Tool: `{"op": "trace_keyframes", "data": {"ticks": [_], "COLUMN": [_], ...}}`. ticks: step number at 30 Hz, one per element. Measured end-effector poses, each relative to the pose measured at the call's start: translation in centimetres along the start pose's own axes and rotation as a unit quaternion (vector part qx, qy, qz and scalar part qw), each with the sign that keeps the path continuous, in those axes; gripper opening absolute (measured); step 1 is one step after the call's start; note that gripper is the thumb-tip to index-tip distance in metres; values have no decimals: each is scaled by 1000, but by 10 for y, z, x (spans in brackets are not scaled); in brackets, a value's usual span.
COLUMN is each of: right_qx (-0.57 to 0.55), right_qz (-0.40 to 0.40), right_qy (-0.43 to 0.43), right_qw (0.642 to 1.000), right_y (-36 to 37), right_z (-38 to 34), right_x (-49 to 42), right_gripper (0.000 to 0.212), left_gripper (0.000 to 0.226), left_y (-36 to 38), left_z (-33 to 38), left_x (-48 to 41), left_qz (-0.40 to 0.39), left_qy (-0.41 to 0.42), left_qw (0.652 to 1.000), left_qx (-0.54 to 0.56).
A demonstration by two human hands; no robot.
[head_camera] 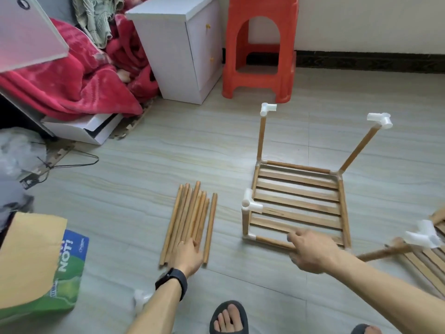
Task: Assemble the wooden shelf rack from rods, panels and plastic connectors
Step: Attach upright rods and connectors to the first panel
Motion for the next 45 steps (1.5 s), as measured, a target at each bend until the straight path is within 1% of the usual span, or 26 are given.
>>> {"op": "trace_keyframes", "data": {"ticks": [2,3,5,7,9,12,15,18,22,25,26,27,28,29,31,33,35,36,38,39,40,41,42,43,44,45], "right_qx": [-26,-38,-47,-48,-42,-33,-27,-33,-64,-123,-167,-228,-306,-395,-559,-671,-739,-769,-826,-844,-854,-859,-863,-866,-868,-868], "right_qz": [-46,-69,-108,-136,-146,-149,-159,-171,-186,-171,-149,-116,-74,-30,46,92,124,136,158,173,189,205,219,231,243,253], "right_qy": [-1,-1,-3,0,0,0,-4,-2,16,47,58,68,76,81,79,54,23,12,9,21,40,57,72,87,103,120], "right_qw": [999,997,993,990,988,988,987,985,980,976,973,964,946,915,824,734,662,624,541,507,483,466,450,435,421,410], "right_y": [30,44,67,86,100,108,108,106,101,80,69,55,40,23,-13,-48,-78,-89,-102,-103,-102,-99,-96,-92,-87,-80], "right_z": [-3,-3,-4,-4,-5,-6,-5,-5,-8,-5,-5,-5,-5,-7,-10,-13,-14,-11,-2,4,11,19,26,34,41,49], "right_x": [-15,-21,-27,-29,-26,-20,-13,-7,-1,9,14,20,28,36,57,78,96,104,118,124,129,135,140,145,150,154], "right_gripper": [51,59,74,80,83,84,84,85,86,79,75,71,67,63,59,69,80,79,62,51,42,35,31,29,28,27], "left_gripper": [40,42,46,51,56,61,55,57,41,35,35,35,34,32,26,24,24,24,25,25,26,28,32,39,48,55], "left_y": [8,10,8,2,-1,-1,-4,-5,-9,-31,-43,-55,-69,-83,-107,-125,-133,-133,-126,-122,-119,-117,-114,-109,-104,-98], "left_z": [-7,-9,-13,-22,-42,-74,-92,-101,-101,-91,-79,-61,-36,-8,55,115,169,192,225,236,243,247,248,246,241,233], "left_x": [-5,-8,-13,-21,-30,-41,-46,-49,-45,-26,-19,-12,-3,9,38,73,112,134,170,185,195,201,201,194,182,167], "left_qz": [18,33,69,91,85,68,84,77,54,82,99,120,141,159,183,210,246,263,289,299,306,306,296,272,240,200], "left_qy": [-18,-29,-45,-76,-128,-169,-170,-183,-177,-177,-157,-118,-62,6,145,261,368,418,498,525,542,550,540,512,464,400], "left_qw": [998,997,995,992,988,983,982,980,982,980,982,985,986,985,970,942,896,867,812,790,776,773,785,814,853,893], "left_qx": [-52,-64,-61,-41,-15,3,-19,0,28,36,38,46,59,71,67,23,-32,-59,-101,-107,-100,-83,-60,-34,2,53]}}
Point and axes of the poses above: each hand's wrist, its own x-axis away from the middle knuckle, its own y-axis out of the palm, z = x × y, the point moved 9 cm from there along -x, towards the middle knuckle, and after that the axes turned 4 degrees about x, right-handed, at the moved point
